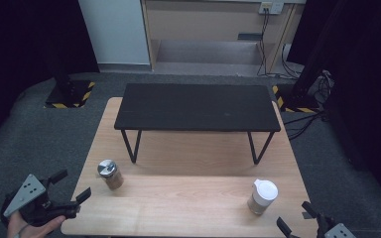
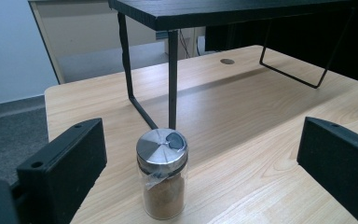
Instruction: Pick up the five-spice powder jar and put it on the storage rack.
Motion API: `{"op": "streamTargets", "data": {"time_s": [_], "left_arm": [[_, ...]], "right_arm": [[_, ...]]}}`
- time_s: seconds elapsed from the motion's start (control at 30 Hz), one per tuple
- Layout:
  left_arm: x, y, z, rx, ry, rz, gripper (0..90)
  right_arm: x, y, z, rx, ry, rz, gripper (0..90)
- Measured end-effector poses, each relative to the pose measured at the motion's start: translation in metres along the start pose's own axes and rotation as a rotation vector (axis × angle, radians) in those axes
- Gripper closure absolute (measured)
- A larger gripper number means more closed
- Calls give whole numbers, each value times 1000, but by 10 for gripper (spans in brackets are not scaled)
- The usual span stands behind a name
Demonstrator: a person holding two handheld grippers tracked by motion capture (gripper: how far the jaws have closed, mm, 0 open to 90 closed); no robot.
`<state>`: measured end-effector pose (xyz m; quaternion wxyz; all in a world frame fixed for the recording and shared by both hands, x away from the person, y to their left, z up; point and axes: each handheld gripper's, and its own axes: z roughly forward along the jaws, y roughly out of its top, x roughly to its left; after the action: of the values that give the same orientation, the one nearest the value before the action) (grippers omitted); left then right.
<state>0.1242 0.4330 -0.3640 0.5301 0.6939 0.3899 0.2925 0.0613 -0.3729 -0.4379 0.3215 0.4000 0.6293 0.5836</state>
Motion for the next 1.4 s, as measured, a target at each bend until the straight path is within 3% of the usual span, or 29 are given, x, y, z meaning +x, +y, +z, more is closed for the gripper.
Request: {"op": "streamTargets", "data": {"time_s": [0.57, 1.1, 1.4], "left_arm": [[12, 22, -4, 53, -16, -15, 2], [14, 41, -18, 108, -29, -3, 3], [17, 47, -30, 124, -16, 5, 4]], "right_arm": [[0, 0, 0, 0, 3, 0, 41], [-1, 0, 0, 3, 14, -4, 45], [-1, 0, 0, 0, 15, -6, 45]]}}
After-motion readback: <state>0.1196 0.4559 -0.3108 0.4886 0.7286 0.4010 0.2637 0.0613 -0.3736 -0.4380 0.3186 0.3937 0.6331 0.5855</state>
